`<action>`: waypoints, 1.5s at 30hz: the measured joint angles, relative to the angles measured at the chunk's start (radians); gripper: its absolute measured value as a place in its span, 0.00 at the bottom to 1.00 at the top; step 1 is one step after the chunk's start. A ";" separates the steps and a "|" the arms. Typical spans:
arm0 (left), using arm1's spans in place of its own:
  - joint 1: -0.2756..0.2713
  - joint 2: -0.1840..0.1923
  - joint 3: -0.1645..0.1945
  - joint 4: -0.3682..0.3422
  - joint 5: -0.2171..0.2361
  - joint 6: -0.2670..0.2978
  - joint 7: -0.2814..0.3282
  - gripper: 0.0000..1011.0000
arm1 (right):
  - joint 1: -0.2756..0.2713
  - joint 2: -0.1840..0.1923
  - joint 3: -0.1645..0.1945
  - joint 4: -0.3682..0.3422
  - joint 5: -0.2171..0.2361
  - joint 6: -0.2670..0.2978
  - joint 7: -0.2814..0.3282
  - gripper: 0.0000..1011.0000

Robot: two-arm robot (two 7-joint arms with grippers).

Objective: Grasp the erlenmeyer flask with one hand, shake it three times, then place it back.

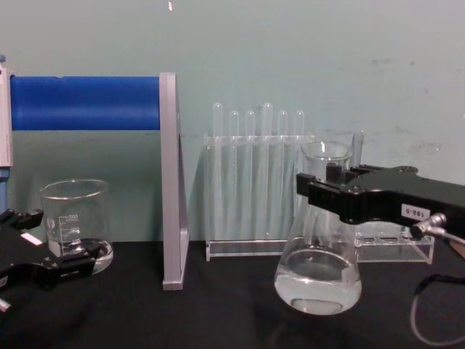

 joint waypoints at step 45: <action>0.000 0.000 0.000 0.000 0.000 0.000 0.000 0.99 | 0.079 0.166 -0.125 0.128 0.148 -0.092 0.246 0.45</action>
